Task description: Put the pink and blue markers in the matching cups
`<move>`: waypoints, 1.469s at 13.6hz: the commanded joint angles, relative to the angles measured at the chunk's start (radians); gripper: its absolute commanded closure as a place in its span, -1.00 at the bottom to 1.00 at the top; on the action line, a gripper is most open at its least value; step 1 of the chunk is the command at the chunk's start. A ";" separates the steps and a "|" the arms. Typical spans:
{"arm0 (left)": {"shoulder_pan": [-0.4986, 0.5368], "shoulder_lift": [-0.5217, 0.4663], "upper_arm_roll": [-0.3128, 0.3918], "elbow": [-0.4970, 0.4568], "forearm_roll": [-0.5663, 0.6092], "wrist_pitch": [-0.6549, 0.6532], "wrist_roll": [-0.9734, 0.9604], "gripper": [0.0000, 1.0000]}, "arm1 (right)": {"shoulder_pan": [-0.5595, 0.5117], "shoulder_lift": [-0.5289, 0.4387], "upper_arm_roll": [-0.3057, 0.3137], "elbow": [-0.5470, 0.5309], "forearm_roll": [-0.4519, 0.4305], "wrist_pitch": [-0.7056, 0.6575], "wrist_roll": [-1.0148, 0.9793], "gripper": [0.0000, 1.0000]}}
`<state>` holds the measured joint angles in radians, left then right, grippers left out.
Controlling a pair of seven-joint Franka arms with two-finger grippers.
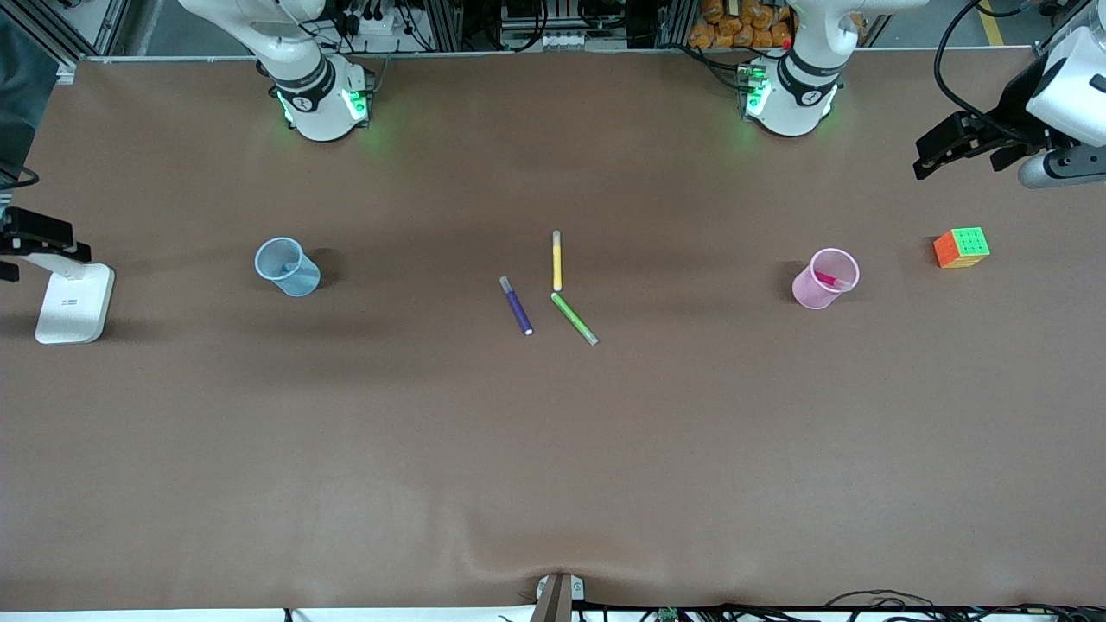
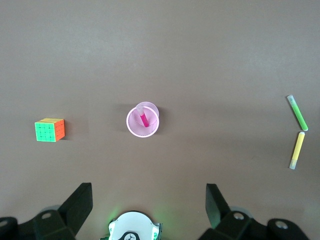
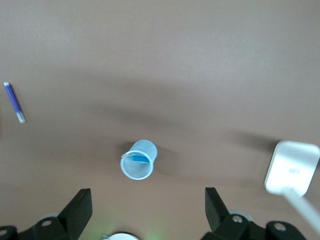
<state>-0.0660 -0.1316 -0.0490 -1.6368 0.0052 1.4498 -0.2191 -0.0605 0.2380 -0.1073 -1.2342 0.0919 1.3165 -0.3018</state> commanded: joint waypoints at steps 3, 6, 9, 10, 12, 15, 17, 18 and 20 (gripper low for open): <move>0.006 -0.037 -0.002 -0.009 0.001 -0.002 -0.013 -1.00 | 0.053 -0.090 0.003 -0.059 -0.017 -0.076 0.366 -1.00; 0.006 -0.040 -0.005 -0.014 0.001 -0.003 -0.013 -1.00 | 0.077 -0.293 0.003 -0.349 -0.030 0.117 0.371 -1.00; 0.005 -0.037 -0.008 -0.018 0.001 -0.002 -0.013 -1.00 | 0.068 -0.351 0.000 -0.450 -0.031 0.156 0.369 -1.00; 0.006 -0.037 -0.006 -0.017 0.001 0.000 -0.013 -1.00 | 0.068 -0.351 0.000 -0.449 -0.032 0.161 0.368 -1.00; 0.006 -0.039 -0.006 -0.017 0.001 -0.002 -0.013 -1.00 | 0.080 -0.332 0.003 -0.385 -0.058 0.153 0.365 -1.00; 0.011 -0.039 -0.006 -0.018 0.001 -0.005 -0.011 -1.00 | 0.107 -0.313 0.001 -0.344 -0.121 0.156 0.377 -1.00; 0.012 -0.037 -0.003 -0.018 0.001 -0.008 0.001 -1.00 | 0.099 -0.309 0.000 -0.343 -0.113 0.162 0.369 -1.00; 0.020 -0.037 -0.003 -0.020 0.001 -0.008 0.004 -1.00 | 0.096 -0.306 0.000 -0.328 -0.110 0.162 0.369 -1.00; 0.025 -0.033 -0.005 -0.011 -0.001 -0.008 0.004 -1.00 | 0.096 -0.289 0.000 -0.309 -0.107 0.153 0.378 -1.00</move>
<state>-0.0525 -0.1524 -0.0490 -1.6460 0.0052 1.4492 -0.2190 0.0335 -0.0742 -0.1069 -1.5825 -0.0011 1.4836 0.0563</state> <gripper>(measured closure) 0.000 0.000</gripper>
